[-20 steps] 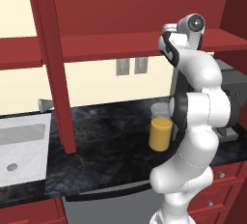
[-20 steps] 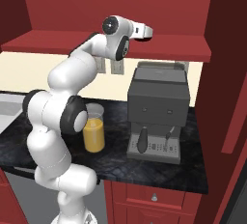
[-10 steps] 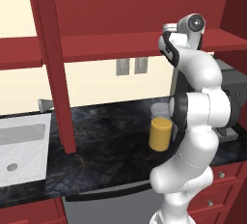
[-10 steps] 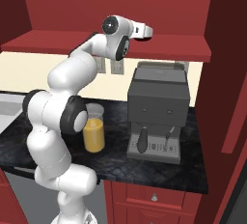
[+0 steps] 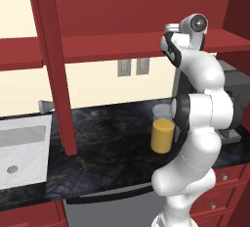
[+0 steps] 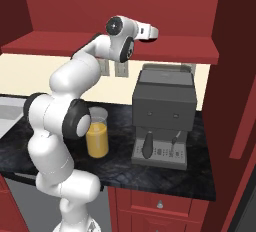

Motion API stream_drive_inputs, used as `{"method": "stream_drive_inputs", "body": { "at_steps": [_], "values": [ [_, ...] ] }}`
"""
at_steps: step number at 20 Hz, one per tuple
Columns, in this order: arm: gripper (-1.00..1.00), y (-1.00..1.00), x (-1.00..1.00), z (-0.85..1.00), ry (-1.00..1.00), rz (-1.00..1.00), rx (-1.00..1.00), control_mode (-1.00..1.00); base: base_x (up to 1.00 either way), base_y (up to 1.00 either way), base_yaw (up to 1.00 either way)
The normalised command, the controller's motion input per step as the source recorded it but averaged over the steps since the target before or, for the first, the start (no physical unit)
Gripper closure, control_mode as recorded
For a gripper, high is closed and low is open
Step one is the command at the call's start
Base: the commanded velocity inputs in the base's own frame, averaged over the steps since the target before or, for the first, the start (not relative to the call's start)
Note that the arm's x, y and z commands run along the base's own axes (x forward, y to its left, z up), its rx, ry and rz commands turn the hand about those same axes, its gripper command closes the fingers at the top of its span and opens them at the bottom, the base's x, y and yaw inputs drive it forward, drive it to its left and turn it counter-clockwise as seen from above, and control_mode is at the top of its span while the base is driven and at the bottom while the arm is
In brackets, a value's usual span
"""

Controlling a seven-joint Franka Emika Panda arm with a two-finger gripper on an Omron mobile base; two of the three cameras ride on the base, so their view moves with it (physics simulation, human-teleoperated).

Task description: There is a tray on the dining counter. Grab the cup, mug, and pitcher and place them on the tray. The pitcher may be placed next to the tray if it cannot fit the tray.

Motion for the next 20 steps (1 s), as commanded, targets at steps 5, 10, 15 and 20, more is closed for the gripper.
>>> {"method": "stream_drive_inputs", "body": {
  "at_steps": [5, 10, 15, 20],
  "values": [
    [1.0, 0.0, 0.0, 0.0, 0.0, 0.0, 0.0, -1.0, 0.0, 0.0, 0.0],
    [1.0, 0.0, -0.06, 0.0, 0.0, 0.0, 0.0, -1.0, 0.0, 0.0, 0.0],
    [1.0, 0.0, -0.52, 0.0, 0.0, 0.0, 0.0, -1.0, 0.0, 0.0, 0.0],
    [1.0, 0.0, -0.84, 0.0, 0.0, 0.0, 0.0, -1.0, 0.0, 0.0, 0.0]
  ]
}}
